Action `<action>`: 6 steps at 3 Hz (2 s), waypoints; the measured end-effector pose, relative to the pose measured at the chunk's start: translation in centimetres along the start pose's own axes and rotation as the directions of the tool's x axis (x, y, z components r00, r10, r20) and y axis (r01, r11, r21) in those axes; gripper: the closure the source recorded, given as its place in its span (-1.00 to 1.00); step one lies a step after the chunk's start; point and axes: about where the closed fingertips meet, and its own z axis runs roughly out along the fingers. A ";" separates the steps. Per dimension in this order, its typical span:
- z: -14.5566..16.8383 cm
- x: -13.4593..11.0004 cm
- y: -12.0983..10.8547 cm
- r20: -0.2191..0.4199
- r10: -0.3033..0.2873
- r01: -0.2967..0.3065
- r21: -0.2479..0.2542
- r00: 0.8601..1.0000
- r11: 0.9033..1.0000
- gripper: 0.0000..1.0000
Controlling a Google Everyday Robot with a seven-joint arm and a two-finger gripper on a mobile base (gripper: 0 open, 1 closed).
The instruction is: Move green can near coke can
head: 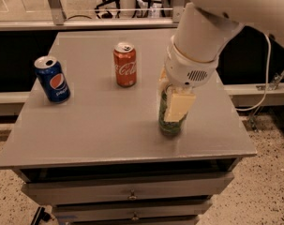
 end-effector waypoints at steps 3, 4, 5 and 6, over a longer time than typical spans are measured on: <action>-5.0 -3.0 -4.9 -0.025 0.023 -0.021 0.096 0.999 0.995 1.00; -5.6 -2.9 -8.3 -0.026 0.068 -0.065 0.108 0.997 0.992 1.00; -5.5 -2.1 -11.2 -0.002 0.122 -0.121 0.105 0.993 0.987 1.00; -4.4 -1.2 -13.9 0.043 0.187 -0.189 0.081 0.982 0.979 1.00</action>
Offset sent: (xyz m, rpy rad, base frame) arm 0.0310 0.0260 0.0703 -0.0200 -0.1014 -0.0159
